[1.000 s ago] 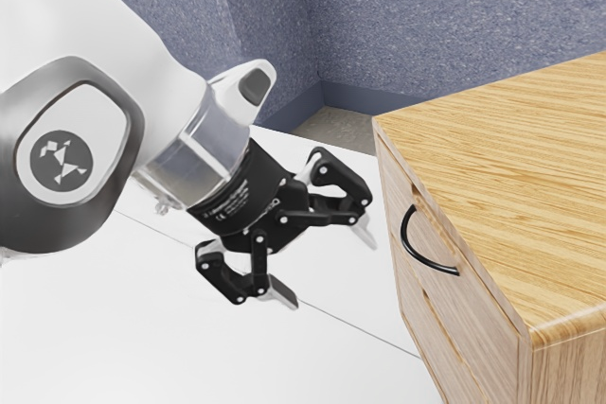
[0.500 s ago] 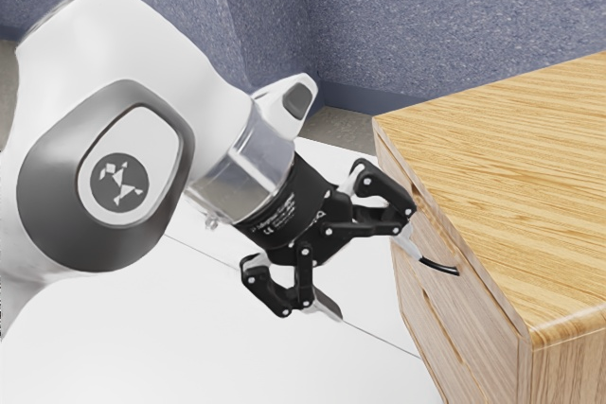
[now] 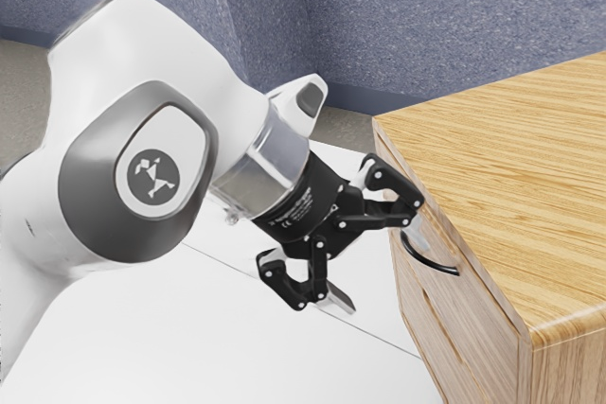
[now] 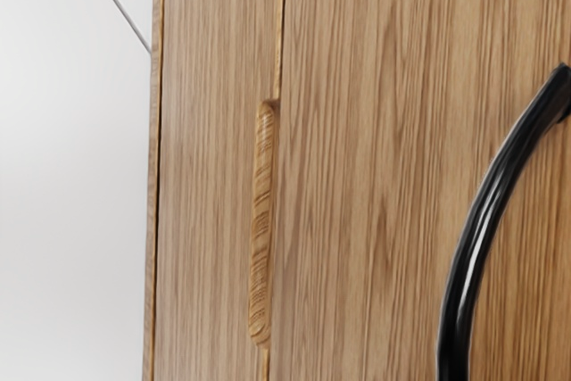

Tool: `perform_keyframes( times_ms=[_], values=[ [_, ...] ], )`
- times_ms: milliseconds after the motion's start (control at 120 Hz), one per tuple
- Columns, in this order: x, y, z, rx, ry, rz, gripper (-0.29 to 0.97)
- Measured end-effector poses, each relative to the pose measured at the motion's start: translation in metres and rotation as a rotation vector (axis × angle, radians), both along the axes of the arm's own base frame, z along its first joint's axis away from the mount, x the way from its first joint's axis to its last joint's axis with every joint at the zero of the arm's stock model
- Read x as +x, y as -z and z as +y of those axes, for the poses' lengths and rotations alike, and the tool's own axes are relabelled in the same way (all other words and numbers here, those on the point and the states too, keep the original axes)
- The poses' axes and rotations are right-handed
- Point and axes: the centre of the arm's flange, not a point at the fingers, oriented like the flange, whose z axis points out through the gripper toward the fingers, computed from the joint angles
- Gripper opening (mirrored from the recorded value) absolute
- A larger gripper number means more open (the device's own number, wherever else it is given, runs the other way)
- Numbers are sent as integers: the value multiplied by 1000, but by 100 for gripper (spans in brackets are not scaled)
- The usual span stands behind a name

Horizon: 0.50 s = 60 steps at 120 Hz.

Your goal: Pull the drawer handle with one arm to open the drawer

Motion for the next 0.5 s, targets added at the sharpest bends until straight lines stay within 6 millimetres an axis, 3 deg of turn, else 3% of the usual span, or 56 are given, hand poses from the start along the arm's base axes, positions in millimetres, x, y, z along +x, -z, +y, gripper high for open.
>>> perform_keyframes(
  times_ms=[500],
  values=[
    [15, 14, 8, -7, -22, 16, 67]
  ],
)
